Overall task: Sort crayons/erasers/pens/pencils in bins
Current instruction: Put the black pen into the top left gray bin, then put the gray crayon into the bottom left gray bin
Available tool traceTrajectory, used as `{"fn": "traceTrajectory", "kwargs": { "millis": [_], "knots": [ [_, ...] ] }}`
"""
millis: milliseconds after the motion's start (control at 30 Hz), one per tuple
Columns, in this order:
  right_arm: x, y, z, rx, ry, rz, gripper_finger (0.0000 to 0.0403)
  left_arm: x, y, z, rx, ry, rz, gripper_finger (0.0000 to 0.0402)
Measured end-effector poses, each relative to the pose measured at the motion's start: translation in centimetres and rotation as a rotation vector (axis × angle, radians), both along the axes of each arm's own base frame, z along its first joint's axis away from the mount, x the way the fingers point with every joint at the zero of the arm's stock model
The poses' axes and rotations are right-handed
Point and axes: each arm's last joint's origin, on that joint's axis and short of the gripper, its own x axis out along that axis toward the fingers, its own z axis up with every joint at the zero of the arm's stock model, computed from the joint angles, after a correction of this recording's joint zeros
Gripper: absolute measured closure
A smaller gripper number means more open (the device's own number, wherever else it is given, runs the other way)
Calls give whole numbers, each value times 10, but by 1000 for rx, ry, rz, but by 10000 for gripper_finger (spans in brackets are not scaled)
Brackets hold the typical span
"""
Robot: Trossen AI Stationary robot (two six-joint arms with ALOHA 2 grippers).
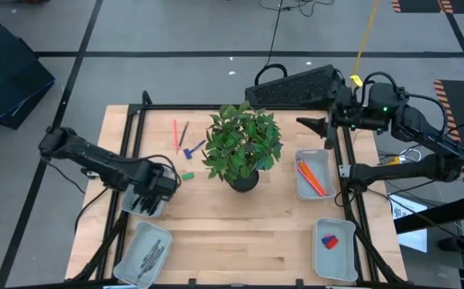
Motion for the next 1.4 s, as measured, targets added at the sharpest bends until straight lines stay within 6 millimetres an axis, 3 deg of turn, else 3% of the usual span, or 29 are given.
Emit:
{"fn": "traceTrajectory", "kwargs": {
  "millis": [300,600,733,900,1000,1100,1233,1400],
  "knots": [
    [8,1,-3,17,19,16,158,-4,19,-21,-42,28,60,340],
    [15,0,-6,24,36,16,158,-2,29,-16,-157,33,23,250],
    [18,-1,-7,8,48,19,158,4,34,3,-236,10,-35,220],
    [23,-2,-10,9,66,20,158,26,50,48,-108,-173,-149,218],
    [27,-3,-11,12,77,20,158,39,69,69,-42,-257,-184,220],
    [30,-4,-13,14,85,20,158,49,96,78,-31,-289,-218,220],
    [33,-5,-14,17,95,19,158,62,134,66,-59,-244,-339,220],
    [33,-6,-15,53,89,-17,158,82,161,21,-202,-118,-523,201]
  ]
}}
